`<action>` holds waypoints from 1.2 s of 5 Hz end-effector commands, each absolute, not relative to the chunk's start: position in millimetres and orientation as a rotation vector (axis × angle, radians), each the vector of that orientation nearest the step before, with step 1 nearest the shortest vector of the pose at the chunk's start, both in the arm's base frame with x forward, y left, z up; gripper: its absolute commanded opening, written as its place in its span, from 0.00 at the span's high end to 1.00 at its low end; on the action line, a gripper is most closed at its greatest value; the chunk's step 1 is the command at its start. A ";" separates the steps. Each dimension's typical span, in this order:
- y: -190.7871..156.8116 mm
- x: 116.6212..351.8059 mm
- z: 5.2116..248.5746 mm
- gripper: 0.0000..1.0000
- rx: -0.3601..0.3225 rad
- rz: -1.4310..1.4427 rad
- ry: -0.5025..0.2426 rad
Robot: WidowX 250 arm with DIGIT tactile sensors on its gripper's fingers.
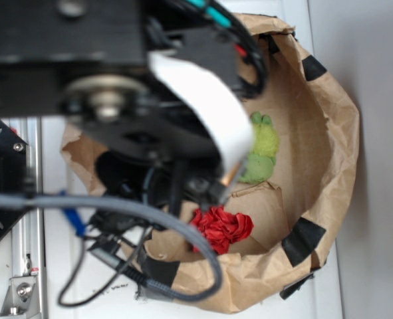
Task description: Grab the red paper.
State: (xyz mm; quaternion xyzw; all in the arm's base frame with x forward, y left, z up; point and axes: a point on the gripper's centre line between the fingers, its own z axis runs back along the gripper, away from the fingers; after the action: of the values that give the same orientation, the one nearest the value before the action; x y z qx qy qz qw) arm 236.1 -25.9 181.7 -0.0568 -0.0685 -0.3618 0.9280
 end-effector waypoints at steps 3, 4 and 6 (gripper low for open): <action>-21.6 247.4 162.2 0.00 -0.042 -0.753 -0.165; -9.0 260.2 140.5 0.00 -0.033 -0.757 -0.160; -3.8 266.6 98.1 0.00 -0.022 -0.876 -0.156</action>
State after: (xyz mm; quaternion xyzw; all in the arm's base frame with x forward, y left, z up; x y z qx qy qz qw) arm 264.4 -4.6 91.0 -0.0225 -0.0627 -0.4265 0.9020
